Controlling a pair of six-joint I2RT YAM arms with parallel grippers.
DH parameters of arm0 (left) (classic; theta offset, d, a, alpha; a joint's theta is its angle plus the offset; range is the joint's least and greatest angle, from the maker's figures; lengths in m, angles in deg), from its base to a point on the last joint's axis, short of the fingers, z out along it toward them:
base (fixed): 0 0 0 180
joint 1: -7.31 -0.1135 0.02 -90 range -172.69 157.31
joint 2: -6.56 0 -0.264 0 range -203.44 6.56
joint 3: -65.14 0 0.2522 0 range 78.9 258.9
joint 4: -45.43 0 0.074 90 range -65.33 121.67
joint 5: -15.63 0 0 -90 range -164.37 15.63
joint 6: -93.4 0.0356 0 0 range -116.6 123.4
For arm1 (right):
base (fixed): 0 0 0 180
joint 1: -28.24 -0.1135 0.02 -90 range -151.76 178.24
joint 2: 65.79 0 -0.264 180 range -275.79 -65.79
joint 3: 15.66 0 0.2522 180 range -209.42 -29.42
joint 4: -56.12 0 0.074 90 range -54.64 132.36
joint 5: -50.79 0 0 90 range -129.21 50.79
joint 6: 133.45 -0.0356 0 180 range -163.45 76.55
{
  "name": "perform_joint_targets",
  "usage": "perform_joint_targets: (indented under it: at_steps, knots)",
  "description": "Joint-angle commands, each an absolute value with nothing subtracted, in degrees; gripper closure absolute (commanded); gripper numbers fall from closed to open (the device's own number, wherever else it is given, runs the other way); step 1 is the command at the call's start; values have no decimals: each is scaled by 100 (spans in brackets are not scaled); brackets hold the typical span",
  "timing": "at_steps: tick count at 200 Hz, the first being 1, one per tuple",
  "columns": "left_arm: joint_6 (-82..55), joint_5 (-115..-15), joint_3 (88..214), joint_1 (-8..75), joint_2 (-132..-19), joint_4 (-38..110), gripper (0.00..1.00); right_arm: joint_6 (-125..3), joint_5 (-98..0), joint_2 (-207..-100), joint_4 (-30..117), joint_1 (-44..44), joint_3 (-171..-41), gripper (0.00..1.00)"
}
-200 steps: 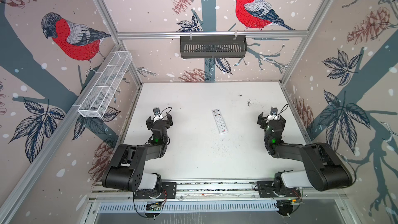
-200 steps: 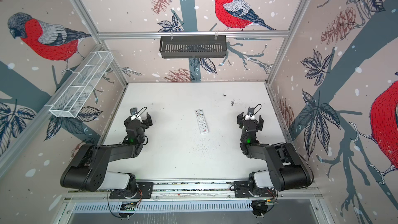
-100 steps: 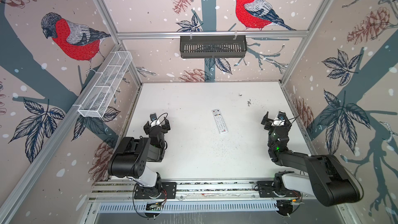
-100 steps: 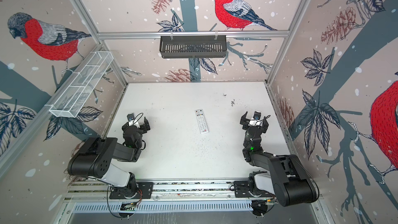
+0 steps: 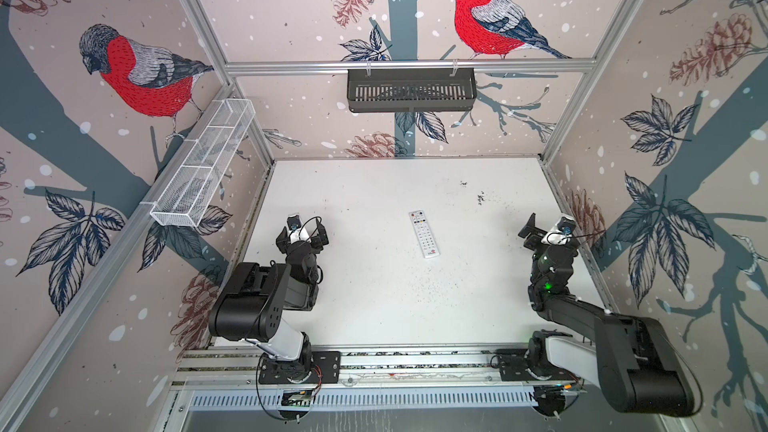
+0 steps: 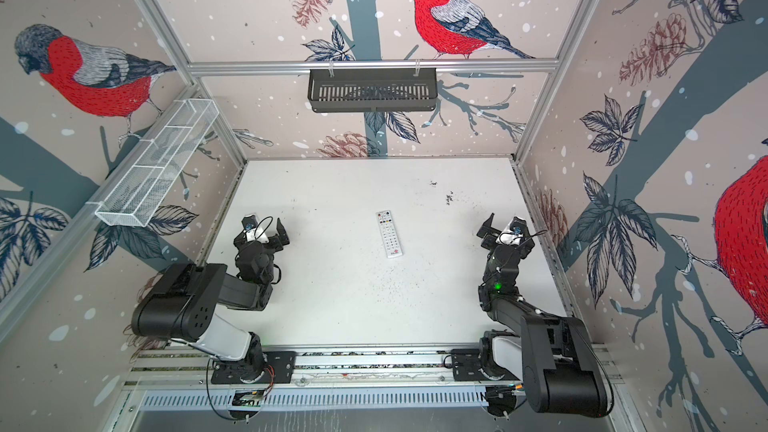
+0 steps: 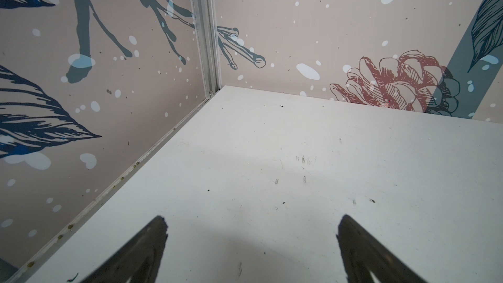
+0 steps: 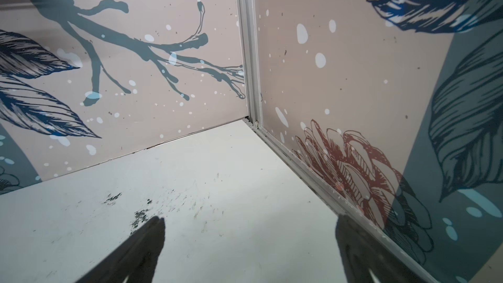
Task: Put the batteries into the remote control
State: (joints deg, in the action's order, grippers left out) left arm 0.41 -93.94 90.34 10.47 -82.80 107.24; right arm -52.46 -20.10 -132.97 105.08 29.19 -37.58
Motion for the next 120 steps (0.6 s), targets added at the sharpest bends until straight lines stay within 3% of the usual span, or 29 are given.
perform_joint_targets:
  at_steps: [1, 74, 101, 120]
  knots:
    - [84, -9391, 9053, 1045, -8282, 11011, 3, -5442, -2186, -13425, 10607, 2944, -3755, 1]
    - [78, -9393, 9054, 1042, -8282, 11014, 3, -5282, -2042, -14664, 11464, 2754, -3824, 1]
    - [83, -9392, 9051, 1047, -8277, 11015, 3, -4651, -2069, -15422, 11946, 2363, -4056, 0]
    - [85, -9399, 9051, 1048, -8283, 11018, 3, -4792, -2298, -15158, 11165, 2471, -4222, 0]
